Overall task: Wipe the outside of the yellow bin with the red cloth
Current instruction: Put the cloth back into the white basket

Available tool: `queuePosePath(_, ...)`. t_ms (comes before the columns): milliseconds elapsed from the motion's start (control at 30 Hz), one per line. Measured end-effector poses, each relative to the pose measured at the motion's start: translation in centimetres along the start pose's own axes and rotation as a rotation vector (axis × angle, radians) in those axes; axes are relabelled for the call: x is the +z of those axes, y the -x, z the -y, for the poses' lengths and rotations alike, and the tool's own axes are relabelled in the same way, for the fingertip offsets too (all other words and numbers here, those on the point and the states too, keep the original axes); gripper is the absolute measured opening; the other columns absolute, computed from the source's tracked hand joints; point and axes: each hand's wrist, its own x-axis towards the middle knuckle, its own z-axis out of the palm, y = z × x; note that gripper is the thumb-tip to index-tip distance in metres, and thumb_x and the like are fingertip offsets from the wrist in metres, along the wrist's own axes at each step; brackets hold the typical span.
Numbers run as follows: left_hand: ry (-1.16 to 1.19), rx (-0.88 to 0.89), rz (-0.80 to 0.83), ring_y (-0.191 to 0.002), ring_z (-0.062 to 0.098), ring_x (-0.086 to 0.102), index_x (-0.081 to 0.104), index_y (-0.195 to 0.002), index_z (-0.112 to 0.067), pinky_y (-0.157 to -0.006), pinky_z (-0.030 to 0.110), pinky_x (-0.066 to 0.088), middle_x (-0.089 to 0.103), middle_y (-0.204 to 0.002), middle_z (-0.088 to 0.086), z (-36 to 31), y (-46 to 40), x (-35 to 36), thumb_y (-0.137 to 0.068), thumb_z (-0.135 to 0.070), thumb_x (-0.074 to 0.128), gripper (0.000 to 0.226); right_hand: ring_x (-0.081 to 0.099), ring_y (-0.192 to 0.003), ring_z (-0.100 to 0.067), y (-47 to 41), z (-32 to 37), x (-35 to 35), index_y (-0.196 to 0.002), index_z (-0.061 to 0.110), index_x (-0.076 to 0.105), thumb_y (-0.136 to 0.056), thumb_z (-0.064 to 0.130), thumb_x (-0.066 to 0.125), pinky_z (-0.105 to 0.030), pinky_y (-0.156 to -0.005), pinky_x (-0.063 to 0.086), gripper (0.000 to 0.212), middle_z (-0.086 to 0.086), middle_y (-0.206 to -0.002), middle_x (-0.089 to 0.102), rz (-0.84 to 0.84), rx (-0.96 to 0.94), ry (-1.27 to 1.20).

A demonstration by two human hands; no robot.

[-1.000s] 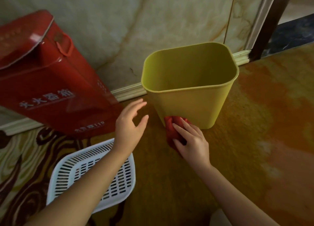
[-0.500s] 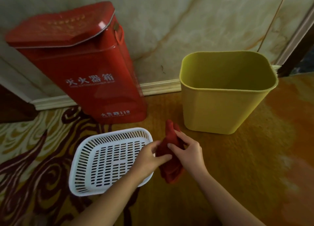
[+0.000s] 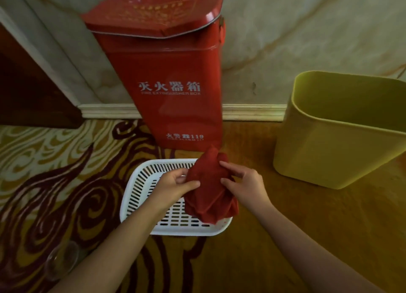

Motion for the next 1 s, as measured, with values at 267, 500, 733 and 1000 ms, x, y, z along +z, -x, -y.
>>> queuePosePath(267,-0.049,-0.133,-0.077,-0.083,0.016,0.067,0.065,-0.092,-0.011,-0.064,0.018,0.051,0.071,-0.098,0.01,4.9,-3.9,-5.3,-0.075,-0.012,0.068,0.017,0.056,-0.116,-0.019,-3.3,-0.9,9.0,-0.124,0.016,0.059,-0.083,0.002,0.056,-0.022,-0.098,0.038,0.043,-0.002,-0.127,0.062,0.039,-0.05,0.322)
queuePosePath(500,-0.073,-0.245,-0.138,-0.086,0.018,0.064,0.064,-0.08,-0.022,-0.069,0.023,0.05,0.067,-0.096,0.008,9.7,-7.2,-7.3,-0.074,-0.008,0.068,0.015,0.054,-0.11,-0.031,-4.4,-4.6,13.2,-0.118,0.008,0.062,-0.077,-0.007,0.055,-0.034,-0.098,0.042,0.044,-0.01,-0.122,0.063,0.043,-0.102,0.47)
queuePosePath(733,-0.174,-0.309,-0.156,-0.089,0.023,0.064,0.068,-0.096,-0.009,-0.088,0.037,0.052,0.069,-0.101,0.013,13.3,-8.8,-7.6,-0.074,-0.006,0.067,0.023,0.048,-0.121,-0.025,-5.2,-7.9,15.9,-0.13,0.021,0.052,-0.084,0.014,0.06,-0.035,-0.102,0.038,0.047,-0.003,-0.134,0.055,0.26,0.127,0.637)
queuePosePath(1000,-0.171,-0.339,-0.181,-0.084,0.015,0.061,0.068,-0.101,-0.009,-0.085,0.028,0.049,0.071,-0.105,0.011,15.2,-8.6,-7.7,-0.073,-0.007,0.068,0.028,0.026,-0.139,-0.024,-5.3,-9.1,18.4,-0.142,0.025,0.033,-0.088,0.022,0.057,-0.04,-0.111,0.031,0.059,-0.003,-0.153,0.029,0.452,0.185,0.868)
